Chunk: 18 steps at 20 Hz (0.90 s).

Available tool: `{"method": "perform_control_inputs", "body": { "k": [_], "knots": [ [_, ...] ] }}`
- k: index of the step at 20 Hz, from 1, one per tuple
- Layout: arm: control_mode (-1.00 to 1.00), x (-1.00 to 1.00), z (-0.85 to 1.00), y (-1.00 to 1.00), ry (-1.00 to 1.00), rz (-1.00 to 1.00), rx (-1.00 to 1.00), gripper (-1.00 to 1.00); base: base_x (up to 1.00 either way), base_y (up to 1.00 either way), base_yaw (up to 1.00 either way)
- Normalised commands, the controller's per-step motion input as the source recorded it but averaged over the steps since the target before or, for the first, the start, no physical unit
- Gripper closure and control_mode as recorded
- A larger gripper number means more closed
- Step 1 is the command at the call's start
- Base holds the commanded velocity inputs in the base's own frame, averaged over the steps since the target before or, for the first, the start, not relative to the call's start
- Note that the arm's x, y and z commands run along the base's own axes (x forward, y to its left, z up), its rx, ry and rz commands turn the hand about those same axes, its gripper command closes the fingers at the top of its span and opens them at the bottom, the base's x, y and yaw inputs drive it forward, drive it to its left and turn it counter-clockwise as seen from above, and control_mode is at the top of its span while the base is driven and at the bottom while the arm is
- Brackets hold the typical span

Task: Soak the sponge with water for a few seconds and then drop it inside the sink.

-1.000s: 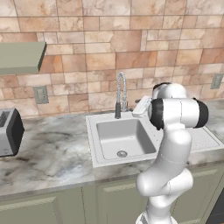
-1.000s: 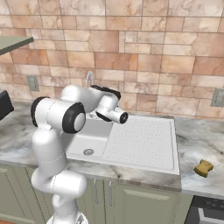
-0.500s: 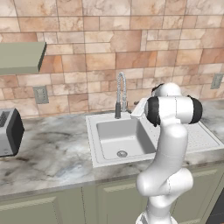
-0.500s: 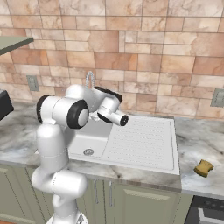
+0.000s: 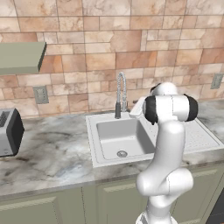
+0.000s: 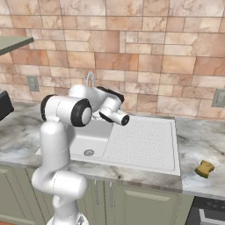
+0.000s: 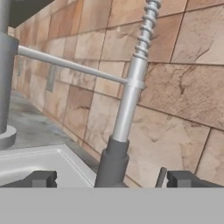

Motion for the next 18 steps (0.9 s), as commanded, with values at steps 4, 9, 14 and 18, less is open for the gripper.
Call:
{"method": "perform_control_inputs", "body": {
  "k": [4,9,14,18],
  "knots": [
    [-1.0,0.16,0.0,0.0,0.0,0.0,0.0,-1.0,0.0,0.0,0.0],
    [-1.0,0.18,0.0,0.0,0.0,0.0,0.0,-1.0,0.0,0.0,0.0],
    [-1.0,0.24,0.0,0.0,-0.01,0.0,0.0,-1.0,0.0,0.0,0.0],
    [-1.0,0.24,-0.03,0.0,-0.02,-0.02,0.0,-1.0,0.0,0.0,0.0]
  ]
}}
